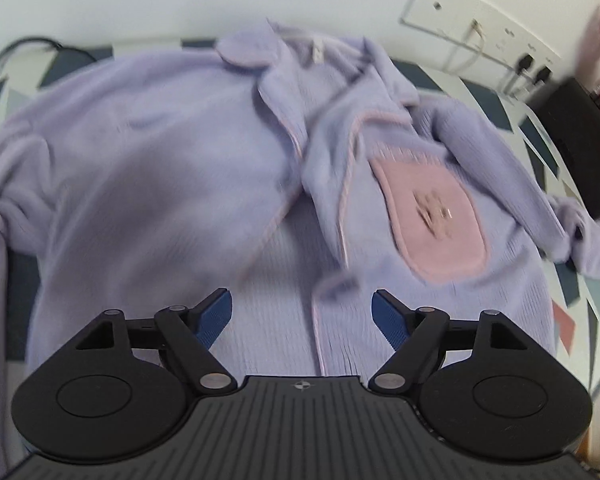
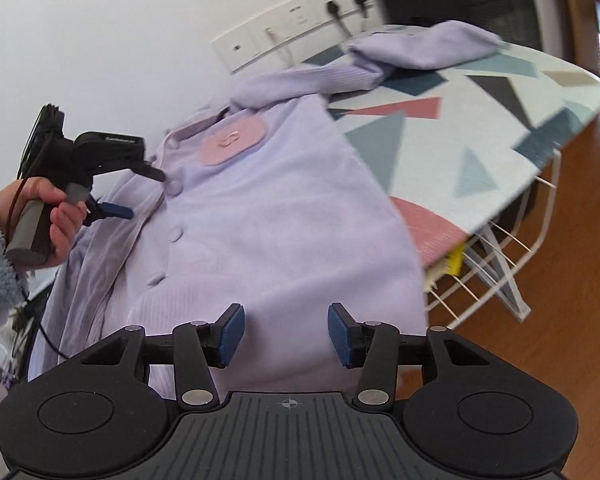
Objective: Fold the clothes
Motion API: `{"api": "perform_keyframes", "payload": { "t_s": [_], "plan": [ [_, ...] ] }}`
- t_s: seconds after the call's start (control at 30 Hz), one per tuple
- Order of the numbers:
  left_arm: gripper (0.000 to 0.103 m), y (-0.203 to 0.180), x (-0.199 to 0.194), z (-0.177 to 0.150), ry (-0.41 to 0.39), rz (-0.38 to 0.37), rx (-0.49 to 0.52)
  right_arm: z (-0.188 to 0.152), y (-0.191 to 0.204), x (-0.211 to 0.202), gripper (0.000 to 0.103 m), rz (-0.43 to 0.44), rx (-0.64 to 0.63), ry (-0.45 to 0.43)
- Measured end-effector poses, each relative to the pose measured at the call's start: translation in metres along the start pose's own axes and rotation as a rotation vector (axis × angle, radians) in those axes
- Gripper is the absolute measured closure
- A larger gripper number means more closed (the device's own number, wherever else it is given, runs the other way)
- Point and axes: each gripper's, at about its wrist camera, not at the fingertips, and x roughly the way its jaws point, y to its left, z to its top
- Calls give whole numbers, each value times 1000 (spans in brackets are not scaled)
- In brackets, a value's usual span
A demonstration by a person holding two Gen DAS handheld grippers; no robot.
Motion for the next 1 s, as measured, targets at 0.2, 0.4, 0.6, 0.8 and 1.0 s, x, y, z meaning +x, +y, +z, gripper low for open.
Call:
{"api": "perform_keyframes", "payload": {
  "t_s": [0.2, 0.4, 0.6, 0.8, 1.0],
  "plan": [
    [24, 17, 3, -22, 34, -54, -44, 25, -3, 0, 59, -31, -14, 14],
    [24, 36, 2, -24, 21, -119, -168, 104, -24, -20, 59, -173, -42, -74],
    [24, 39, -7, -4, -23, -147, -279, 187, -21, -21, 55, -280, -236, -147],
    [24, 9, -58, 31, -283, -75, -325, 266, -9, 15, 36, -208, -504, -169],
    [14, -44, -102, 71, -597, 16, -403, 332, -18, 82, 16, -105, -657, -253]
  ]
}}
